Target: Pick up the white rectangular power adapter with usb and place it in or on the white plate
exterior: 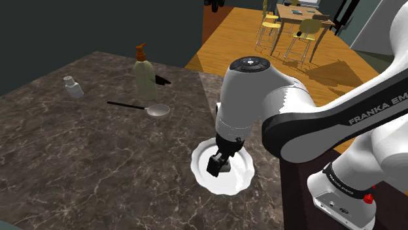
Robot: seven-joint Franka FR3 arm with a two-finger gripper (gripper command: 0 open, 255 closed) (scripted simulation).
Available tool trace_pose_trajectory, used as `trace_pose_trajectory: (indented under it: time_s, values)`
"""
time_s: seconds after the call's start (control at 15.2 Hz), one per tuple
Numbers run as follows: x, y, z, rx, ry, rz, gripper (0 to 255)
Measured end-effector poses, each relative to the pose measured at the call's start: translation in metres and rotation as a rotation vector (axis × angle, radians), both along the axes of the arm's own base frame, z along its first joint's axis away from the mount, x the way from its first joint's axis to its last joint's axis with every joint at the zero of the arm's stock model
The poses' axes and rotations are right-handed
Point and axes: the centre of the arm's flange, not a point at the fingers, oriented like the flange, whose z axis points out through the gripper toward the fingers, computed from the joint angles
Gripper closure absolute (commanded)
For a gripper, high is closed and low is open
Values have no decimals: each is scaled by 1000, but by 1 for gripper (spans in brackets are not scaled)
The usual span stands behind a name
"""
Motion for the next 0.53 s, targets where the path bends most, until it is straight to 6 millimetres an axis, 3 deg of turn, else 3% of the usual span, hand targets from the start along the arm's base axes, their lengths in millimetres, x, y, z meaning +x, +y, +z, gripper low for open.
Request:
trace_pose_trajectory:
  time_s: [0.26, 0.53]
  values:
    - [1, 3, 40, 1, -2, 0, 0]
    - [1, 0, 49, 0, 0, 0, 0]
